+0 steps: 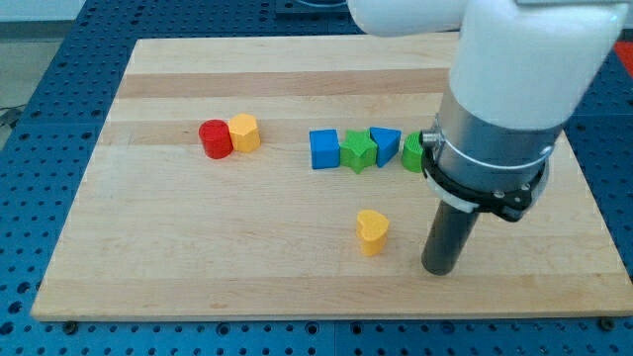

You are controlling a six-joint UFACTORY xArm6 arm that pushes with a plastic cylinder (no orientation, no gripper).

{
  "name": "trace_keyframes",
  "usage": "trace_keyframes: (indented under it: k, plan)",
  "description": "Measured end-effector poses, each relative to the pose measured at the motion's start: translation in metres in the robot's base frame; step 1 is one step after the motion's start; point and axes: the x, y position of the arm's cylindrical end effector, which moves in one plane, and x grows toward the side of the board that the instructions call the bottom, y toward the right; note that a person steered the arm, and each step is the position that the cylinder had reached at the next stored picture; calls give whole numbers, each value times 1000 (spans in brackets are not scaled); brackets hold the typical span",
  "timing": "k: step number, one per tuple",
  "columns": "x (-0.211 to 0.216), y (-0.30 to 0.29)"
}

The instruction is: Move the yellow heart to the left bottom of the red circle

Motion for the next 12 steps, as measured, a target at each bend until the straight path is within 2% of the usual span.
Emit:
trace_keyframes:
  k: [4,5,6,7,10,12]
  plan:
    - [-25,-62]
    - [-25,-57]
    - [-24,-28]
    - [-24,-29]
    - [-30,-75]
    - [-30,-144]
